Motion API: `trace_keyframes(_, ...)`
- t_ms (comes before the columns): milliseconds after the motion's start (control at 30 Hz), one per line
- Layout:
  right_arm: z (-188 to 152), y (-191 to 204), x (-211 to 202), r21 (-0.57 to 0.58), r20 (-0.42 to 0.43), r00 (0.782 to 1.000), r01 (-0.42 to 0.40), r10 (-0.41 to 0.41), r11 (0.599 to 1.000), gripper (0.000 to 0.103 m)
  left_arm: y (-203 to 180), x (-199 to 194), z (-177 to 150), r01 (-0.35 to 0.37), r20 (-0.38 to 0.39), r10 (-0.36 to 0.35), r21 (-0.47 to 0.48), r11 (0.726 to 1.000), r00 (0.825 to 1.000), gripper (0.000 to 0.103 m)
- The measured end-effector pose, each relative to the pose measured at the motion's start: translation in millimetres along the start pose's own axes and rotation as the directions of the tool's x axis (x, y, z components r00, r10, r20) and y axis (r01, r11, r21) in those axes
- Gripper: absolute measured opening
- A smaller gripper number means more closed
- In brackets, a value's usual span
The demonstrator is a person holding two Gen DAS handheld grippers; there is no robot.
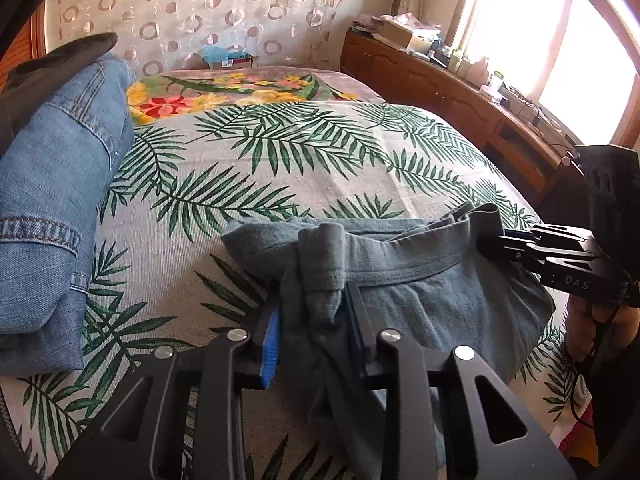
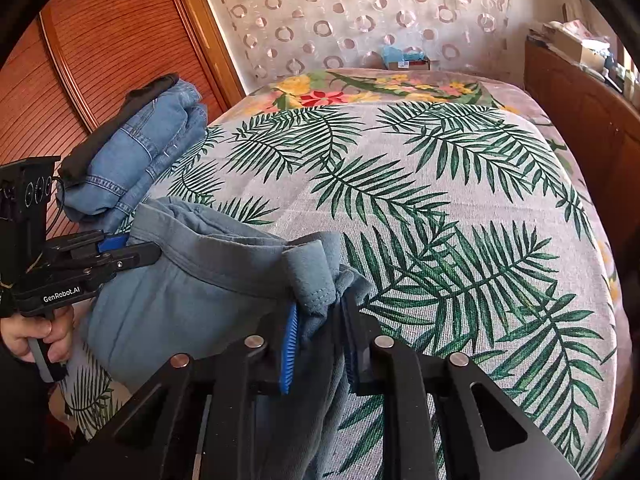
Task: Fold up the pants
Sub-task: 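Close both tools on the folded edge of the light-blue shorts, then lift the shorts with both tools and carry them onto the jeans stack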
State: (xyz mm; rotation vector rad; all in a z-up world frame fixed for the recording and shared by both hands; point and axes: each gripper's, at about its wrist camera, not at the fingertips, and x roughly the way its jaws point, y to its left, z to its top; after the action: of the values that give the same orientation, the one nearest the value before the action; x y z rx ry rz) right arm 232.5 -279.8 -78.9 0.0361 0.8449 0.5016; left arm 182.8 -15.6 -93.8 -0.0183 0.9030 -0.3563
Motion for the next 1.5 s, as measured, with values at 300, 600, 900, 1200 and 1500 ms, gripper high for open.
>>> trace_keyframes(300,-2.7,18.5,-22.0,-0.064,0.063,0.998,0.016,-0.012,0.998,0.013,-30.4,-49.2,2.4,-0.001,0.130,-0.010,0.080,0.997,0.992,0.021)
trace_keyframes(600,6.8,45.4,-58.4,-0.158,0.151,0.988,0.049,-0.025,0.986,0.012,-37.5,-88.2,11.7,-0.018,0.223,-0.005,0.104,0.994,0.975,0.021)
trace_keyframes(900,23.1,67.1,-89.7,-0.227,0.241,0.970,0.065,-0.008,0.972,0.012,-27.9,-125.6,23.3,-0.062,0.305,0.029,0.099,0.993,0.952,0.021)
trace_keyframes(1200,46.4,92.6,-104.2,-0.305,0.296,0.955,0.084,0.010,0.949,0.012,-6.5,-154.2,33.5,-0.106,0.371,0.077,0.057,0.993,0.925,0.021)
trace_keyframes(1500,70.5,106.8,-75.0,-0.354,0.314,0.948,0.068,0.050,0.933,0.012,31.1,-158.4,40.1,-0.131,0.393,0.112,0.021,0.991,0.913,0.021)
